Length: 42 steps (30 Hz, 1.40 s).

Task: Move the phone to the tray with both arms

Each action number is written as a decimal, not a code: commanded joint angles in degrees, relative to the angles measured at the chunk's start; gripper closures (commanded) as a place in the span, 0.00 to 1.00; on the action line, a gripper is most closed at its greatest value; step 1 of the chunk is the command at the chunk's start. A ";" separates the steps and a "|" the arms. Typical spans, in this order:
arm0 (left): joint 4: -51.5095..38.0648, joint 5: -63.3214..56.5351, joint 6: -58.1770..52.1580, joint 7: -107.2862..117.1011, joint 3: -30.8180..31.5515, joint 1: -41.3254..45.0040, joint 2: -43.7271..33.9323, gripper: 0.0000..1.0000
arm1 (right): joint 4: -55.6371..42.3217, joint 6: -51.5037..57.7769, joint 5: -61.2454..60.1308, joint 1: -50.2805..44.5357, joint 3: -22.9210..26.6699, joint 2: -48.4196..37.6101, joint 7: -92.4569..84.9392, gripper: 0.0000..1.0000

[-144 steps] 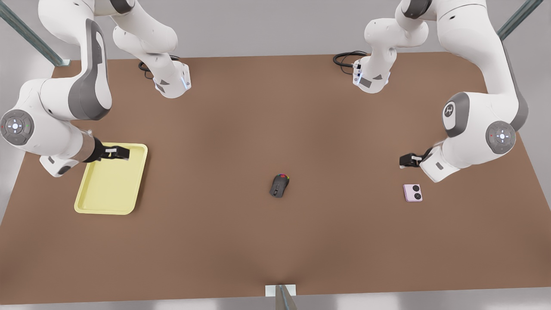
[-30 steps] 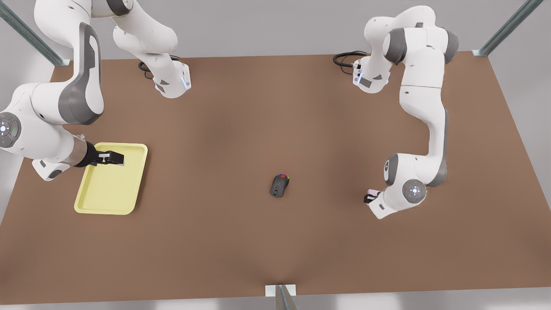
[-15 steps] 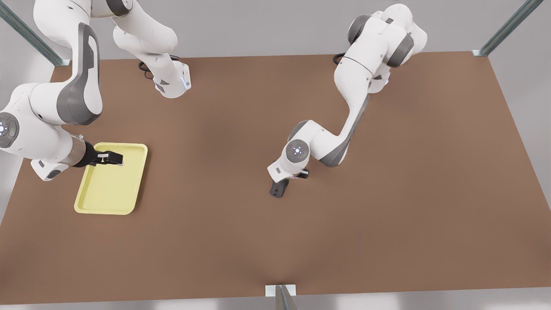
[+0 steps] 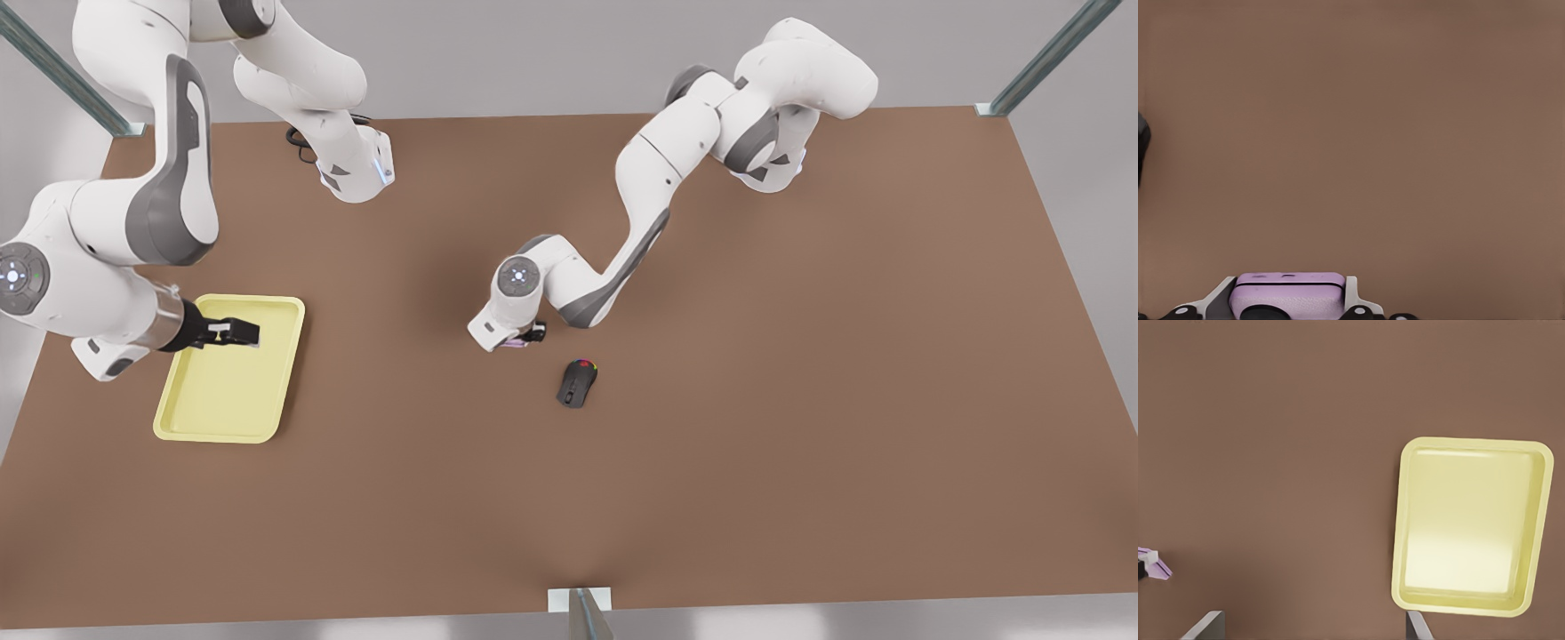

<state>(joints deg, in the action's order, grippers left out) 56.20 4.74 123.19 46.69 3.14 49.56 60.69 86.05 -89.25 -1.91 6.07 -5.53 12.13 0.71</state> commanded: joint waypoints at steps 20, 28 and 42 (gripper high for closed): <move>-1.97 -1.76 -3.38 -6.26 -0.15 -0.60 -0.13 0.00 | -0.45 0.22 0.24 0.43 0.17 1.32 0.25 0.00; 4.35 1.15 -37.32 -51.17 -0.94 -39.35 -23.42 0.00 | -0.53 -13.58 2.70 -19.86 -2.21 11.94 10.43 0.00; 42.94 -2.19 -21.94 -52.76 -5.34 -42.62 -56.65 0.00 | -3.35 -35.73 4.11 -33.49 -2.12 31.11 54.39 0.00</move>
<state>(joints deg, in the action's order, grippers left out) 98.99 4.10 98.12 12.67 -2.18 6.01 4.21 82.78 -116.29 1.98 -27.41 -7.67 42.84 25.52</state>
